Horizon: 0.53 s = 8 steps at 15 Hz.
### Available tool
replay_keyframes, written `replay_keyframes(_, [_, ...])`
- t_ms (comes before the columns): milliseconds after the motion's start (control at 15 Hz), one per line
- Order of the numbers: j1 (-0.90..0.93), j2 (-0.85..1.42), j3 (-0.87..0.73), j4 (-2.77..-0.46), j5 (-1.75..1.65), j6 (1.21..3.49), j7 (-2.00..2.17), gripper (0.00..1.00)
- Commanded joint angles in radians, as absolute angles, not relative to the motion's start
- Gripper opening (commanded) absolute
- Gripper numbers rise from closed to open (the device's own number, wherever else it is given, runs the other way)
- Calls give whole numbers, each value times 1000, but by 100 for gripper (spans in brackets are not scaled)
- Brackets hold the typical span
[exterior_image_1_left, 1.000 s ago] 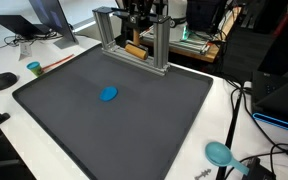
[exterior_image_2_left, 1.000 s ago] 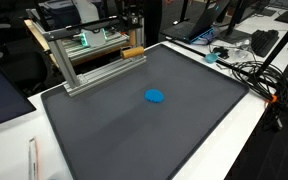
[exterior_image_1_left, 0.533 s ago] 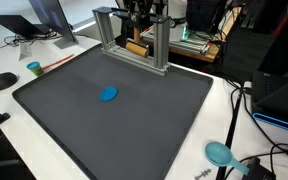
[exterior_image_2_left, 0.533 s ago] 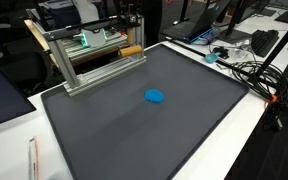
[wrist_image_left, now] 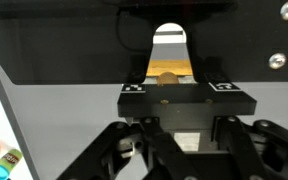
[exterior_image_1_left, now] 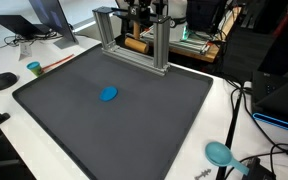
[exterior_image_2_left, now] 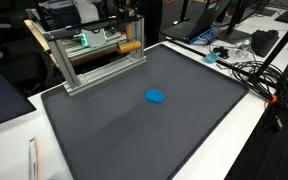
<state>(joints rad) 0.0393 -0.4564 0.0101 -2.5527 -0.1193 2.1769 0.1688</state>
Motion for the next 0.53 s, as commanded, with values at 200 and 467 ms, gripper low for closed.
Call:
replay_keyframes(200, [37,-512,7,-2542,-72,2085,89,22])
replay_keyframes(467, [41,-512,1,-2562,-42,2095,61,22])
